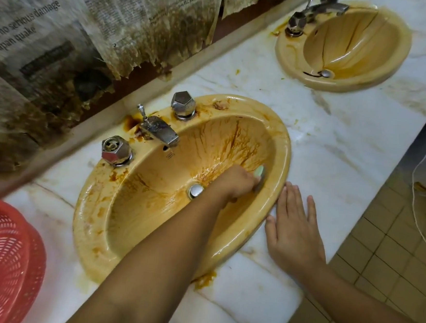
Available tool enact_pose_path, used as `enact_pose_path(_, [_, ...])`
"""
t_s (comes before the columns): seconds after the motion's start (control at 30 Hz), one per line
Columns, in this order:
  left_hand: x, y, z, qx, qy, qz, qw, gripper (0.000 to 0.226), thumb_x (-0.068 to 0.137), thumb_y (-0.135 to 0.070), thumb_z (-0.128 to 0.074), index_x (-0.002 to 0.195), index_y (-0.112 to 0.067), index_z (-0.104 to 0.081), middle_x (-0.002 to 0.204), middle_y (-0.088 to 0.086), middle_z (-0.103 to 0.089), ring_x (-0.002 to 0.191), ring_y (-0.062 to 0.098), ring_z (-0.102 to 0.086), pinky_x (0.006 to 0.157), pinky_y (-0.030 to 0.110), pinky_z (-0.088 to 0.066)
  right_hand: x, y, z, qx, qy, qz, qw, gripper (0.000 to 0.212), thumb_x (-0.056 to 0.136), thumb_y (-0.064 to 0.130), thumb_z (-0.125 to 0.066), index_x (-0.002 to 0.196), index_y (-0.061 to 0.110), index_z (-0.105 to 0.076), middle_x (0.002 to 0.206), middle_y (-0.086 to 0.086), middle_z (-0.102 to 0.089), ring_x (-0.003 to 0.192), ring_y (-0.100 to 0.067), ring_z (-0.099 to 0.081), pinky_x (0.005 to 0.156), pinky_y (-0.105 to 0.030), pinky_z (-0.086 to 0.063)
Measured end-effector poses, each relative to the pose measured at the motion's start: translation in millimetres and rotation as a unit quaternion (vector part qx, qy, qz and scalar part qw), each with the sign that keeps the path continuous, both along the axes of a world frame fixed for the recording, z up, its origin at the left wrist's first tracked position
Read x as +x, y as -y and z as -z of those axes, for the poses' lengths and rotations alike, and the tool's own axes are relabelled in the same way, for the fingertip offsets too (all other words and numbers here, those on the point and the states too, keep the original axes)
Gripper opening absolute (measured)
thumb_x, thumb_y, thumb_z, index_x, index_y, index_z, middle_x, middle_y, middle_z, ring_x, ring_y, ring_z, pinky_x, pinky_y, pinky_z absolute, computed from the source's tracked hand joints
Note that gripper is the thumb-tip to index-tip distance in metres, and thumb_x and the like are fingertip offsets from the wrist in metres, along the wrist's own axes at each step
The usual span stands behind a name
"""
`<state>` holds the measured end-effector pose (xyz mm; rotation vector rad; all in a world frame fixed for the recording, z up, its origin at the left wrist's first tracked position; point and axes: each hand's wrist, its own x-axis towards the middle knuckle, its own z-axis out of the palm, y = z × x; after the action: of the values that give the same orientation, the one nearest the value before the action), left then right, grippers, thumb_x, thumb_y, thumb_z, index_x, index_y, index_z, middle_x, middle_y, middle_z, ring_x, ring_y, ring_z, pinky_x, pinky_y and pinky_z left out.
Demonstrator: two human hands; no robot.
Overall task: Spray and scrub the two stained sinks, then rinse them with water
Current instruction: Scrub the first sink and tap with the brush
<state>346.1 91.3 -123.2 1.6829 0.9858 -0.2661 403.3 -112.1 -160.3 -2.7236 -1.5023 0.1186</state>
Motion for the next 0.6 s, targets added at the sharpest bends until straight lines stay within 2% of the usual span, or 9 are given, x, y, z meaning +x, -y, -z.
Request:
enact_pose_path(0.03, [-1.0,-1.2,-2.5,-0.038,0.030,-0.009,0.999,0.039,0.093,-0.051,-0.064,0.085,-0.014,-0.073,0.068,0.009,-0.044,0.055,0.022,-0.037,0.051,0.032,-0.033,0.1,0.2,0.2,-0.001,-0.003,-0.001,1.000,0.072,0.105,0.043,-0.016,0.163,0.001,-0.005,0.172,-0.015,-0.008,0.159,-0.024,0.000,0.128,-0.053,-0.004])
enact_pose_path(0.1, [-23.6,-1.1,5.3,-0.026,0.016,0.016,0.999,0.041,0.092,-0.055,-0.063,0.074,-0.019,-0.070,0.070,0.008,-0.045,0.058,0.022,-0.037,0.053,0.035,-0.031,-0.6,0.5,0.2,-0.001,-0.003,-0.002,1.000,0.073,0.105,0.043,-0.016,0.162,0.001,-0.005,0.171,-0.015,-0.008,0.159,-0.024,0.000,0.128,-0.053,-0.006])
enact_pose_path(0.13, [-41.4,0.6,15.5,0.027,-0.028,0.057,0.998,0.043,0.095,-0.053,-0.059,0.073,-0.016,-0.066,0.070,0.007,-0.050,0.057,0.023,-0.041,0.052,0.031,-0.032,-0.8,0.2,-0.3,0.002,-0.001,-0.001,1.000,0.073,0.104,0.044,-0.015,0.162,0.000,-0.006,0.171,-0.015,-0.008,0.159,-0.024,-0.001,0.128,-0.054,-0.006])
enact_pose_path(0.2, [-77.8,1.7,44.7,0.184,-0.154,0.154,0.959,0.046,0.103,-0.047,-0.048,0.071,-0.014,-0.055,0.076,0.007,-0.060,0.060,0.021,-0.049,0.051,0.028,-0.032,-0.9,-0.5,-1.5,0.002,-0.005,0.001,1.000,0.074,0.104,0.044,-0.015,0.162,-0.001,-0.007,0.171,-0.015,-0.009,0.159,-0.024,-0.001,0.128,-0.054,-0.007])
enact_pose_path(0.3, [-102.1,-8.8,63.2,0.282,-0.234,0.151,0.918,0.038,0.104,-0.041,-0.046,0.072,-0.020,-0.047,0.083,0.005,-0.062,0.068,0.021,-0.055,0.050,0.030,-0.031,-0.1,0.5,-0.2,0.006,0.001,0.002,1.000,0.074,0.104,0.043,-0.016,0.161,-0.002,-0.009,0.171,-0.016,-0.011,0.159,-0.025,-0.004,0.128,-0.054,-0.008])
enact_pose_path(0.4, [-94.5,-9.3,52.6,0.208,-0.186,0.147,0.949,0.039,0.104,-0.040,-0.050,0.077,-0.013,-0.058,0.075,0.004,-0.060,0.061,0.016,-0.049,0.050,0.028,-0.033,-0.7,1.6,-0.3,0.010,-0.001,0.000,1.000,0.073,0.105,0.043,-0.018,0.161,-0.002,-0.010,0.171,-0.016,-0.012,0.159,-0.025,-0.005,0.128,-0.054,-0.009])
enact_pose_path(0.5, [-101.3,1.6,20.7,0.004,-0.053,0.113,0.992,0.037,0.100,-0.043,-0.060,0.083,-0.014,-0.076,0.062,-0.005,-0.052,0.055,0.012,-0.041,0.047,0.024,-0.031,0.1,1.0,-0.8,0.010,-0.006,-0.002,1.000,0.073,0.105,0.045,-0.016,0.162,-0.001,-0.007,0.171,-0.015,-0.009,0.159,-0.024,-0.003,0.128,-0.054,-0.008])
enact_pose_path(0.57, [-122.9,-10.7,17.1,-0.056,-0.062,0.122,0.989,0.040,0.097,-0.048,-0.064,0.070,-0.020,-0.071,0.059,-0.006,-0.047,0.052,0.013,-0.037,0.048,0.025,-0.029,-0.2,1.2,-0.6,0.009,-0.006,-0.002,1.000,0.074,0.105,0.046,-0.015,0.162,0.000,-0.007,0.171,-0.015,-0.009,0.159,-0.025,-0.003,0.127,-0.054,-0.009])
enact_pose_path(0.6, [-135.9,-18.9,20.5,-0.037,-0.093,0.146,0.984,0.043,0.096,-0.050,-0.064,0.065,-0.021,-0.067,0.058,-0.005,-0.049,0.052,0.013,-0.039,0.051,0.026,-0.031,0.0,1.2,-0.6,0.010,-0.007,-0.002,1.000,0.074,0.105,0.046,-0.016,0.162,0.000,-0.007,0.171,-0.015,-0.010,0.159,-0.025,-0.003,0.127,-0.054,-0.009])
